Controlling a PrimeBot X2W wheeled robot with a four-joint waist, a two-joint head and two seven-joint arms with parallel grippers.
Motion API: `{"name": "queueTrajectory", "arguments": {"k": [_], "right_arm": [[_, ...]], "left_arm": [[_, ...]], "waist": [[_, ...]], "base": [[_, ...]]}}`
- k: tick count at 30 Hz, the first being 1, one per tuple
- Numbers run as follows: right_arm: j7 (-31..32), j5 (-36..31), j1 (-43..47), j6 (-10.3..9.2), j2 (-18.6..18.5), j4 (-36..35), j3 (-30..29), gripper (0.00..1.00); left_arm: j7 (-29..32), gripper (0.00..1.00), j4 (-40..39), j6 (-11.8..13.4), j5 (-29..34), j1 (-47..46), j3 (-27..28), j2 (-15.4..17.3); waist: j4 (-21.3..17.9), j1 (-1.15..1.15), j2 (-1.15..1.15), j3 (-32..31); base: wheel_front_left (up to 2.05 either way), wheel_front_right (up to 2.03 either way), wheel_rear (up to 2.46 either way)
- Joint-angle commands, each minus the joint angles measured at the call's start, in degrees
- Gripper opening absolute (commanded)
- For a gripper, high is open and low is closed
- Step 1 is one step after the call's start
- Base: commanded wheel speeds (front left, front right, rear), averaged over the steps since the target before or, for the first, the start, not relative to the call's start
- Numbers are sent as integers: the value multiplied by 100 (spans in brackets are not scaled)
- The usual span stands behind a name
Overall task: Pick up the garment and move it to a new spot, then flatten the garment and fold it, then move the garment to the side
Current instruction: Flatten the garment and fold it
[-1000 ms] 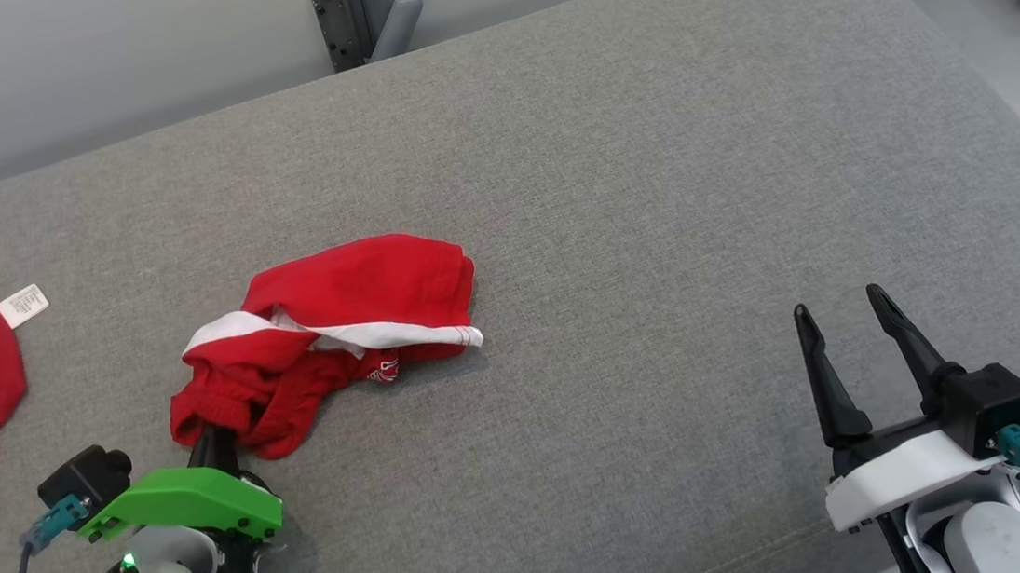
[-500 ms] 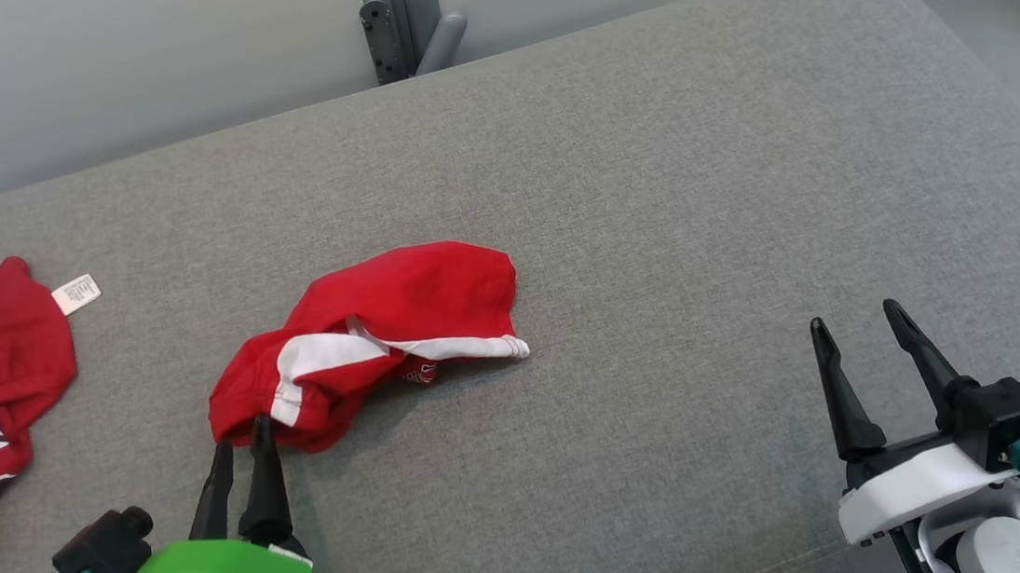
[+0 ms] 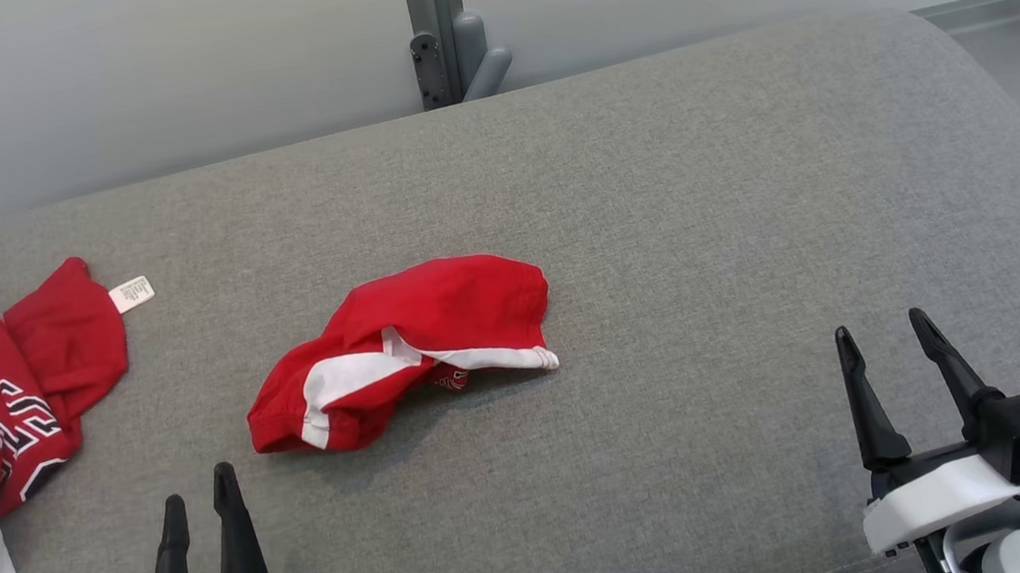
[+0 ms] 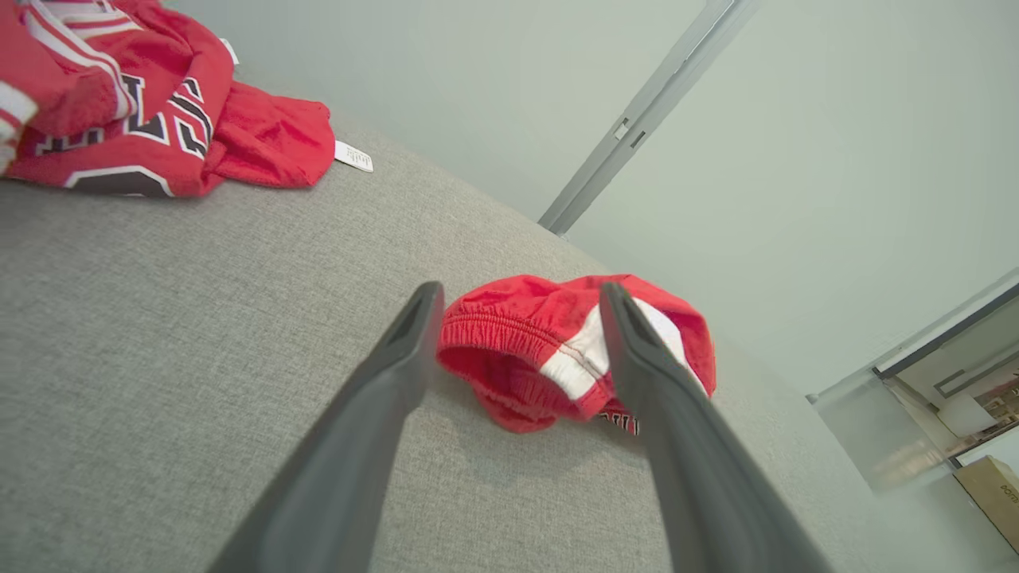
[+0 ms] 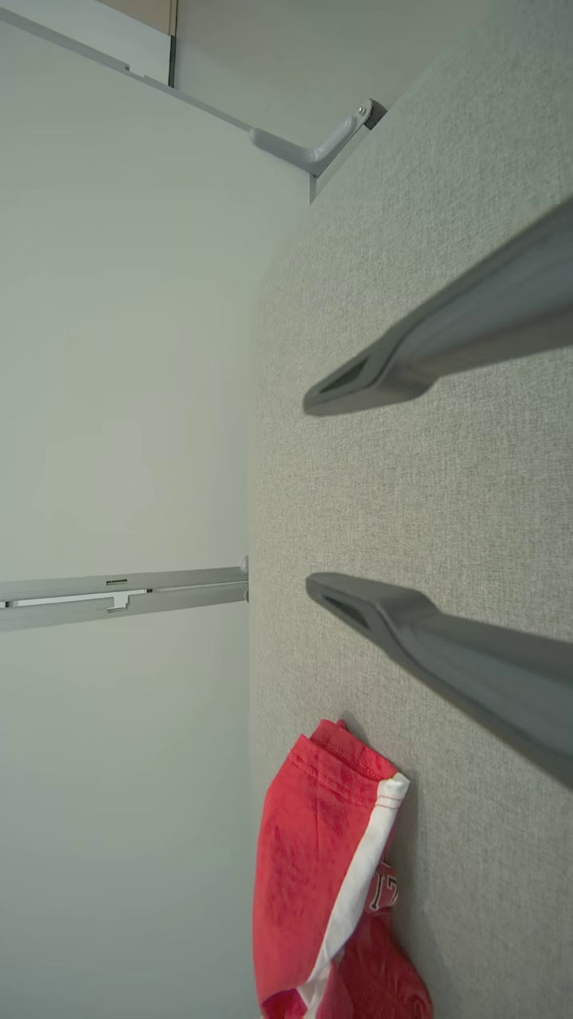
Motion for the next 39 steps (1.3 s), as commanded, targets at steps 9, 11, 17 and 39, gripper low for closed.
{"name": "queueTrajectory", "arguments": {"k": [9, 11, 17, 39], "right_arm": [[-18, -8, 233, -4, -83, -206, -106, 100], [-18, -5, 282, -4, -78, -235, -133, 100], [-18, -26, 400, -4, -48, -218, -170, 100], [-18, -111, 301, -4, 30, 110, 23, 100]], "left_arm": [[-2, 100, -379, -216, 1566, 636, 549, -333], [-2, 100, -392, -257, 1966, 726, 645, -358], [-3, 100, -364, -347, 2960, 911, 860, -404], [-3, 100, 0, -597, 3525, 913, 1173, -433]], "waist": [[81, 0, 29, -266], [81, 0, 29, -314], [73, 0, 29, -383], [212, 0, 29, -390]], "base": [[0, 0, 0], [0, 0, 0], [0, 0, 0], [0, 0, 0]]}}
